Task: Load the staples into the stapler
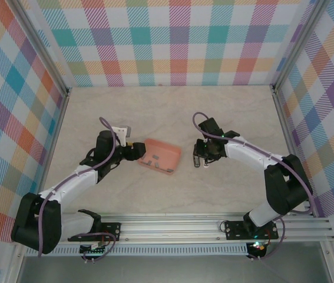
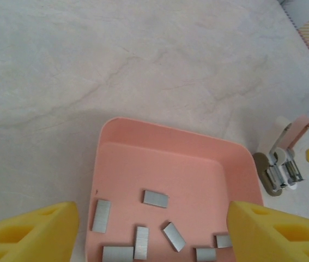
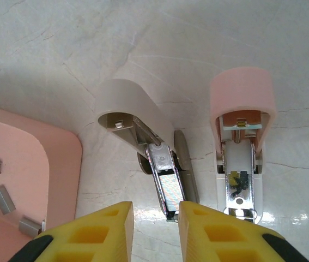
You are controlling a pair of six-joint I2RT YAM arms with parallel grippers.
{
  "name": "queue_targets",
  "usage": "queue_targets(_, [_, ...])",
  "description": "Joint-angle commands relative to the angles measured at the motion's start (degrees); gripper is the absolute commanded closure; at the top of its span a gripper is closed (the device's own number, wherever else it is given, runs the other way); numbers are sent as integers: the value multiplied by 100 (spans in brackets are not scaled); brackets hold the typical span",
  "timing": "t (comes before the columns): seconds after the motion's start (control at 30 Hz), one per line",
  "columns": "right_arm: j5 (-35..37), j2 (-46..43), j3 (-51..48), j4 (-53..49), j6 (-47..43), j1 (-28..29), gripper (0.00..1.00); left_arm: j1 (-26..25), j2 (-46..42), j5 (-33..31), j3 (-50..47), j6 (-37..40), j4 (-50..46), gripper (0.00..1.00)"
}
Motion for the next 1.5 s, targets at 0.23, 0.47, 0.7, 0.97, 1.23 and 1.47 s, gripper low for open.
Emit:
queue_targets(0.23, [129, 186, -149, 64, 68, -31, 75, -66, 519, -131, 462, 79, -286, 29])
queue_targets(0.47, [157, 247, -290, 208, 18, -32, 77, -101, 708, -167, 661, 152, -372, 29])
queue_targets(0.7, [-33, 471, -265, 337, -17, -31, 78, -128, 801, -166, 756, 170, -443, 29])
queue_targets(0.97, [8, 381, -197, 64, -52, 13, 79, -128, 738, -224, 779, 124, -592, 29])
queue_targets(1.23, [134, -195, 220, -491, -360, 269, 77, -128, 509, -329, 824, -326, -1030, 29])
queue_targets(1.47, [191, 130, 1216, -989, -1497, 860, 75, -121, -16, -864, 583, -841, -1485, 27])
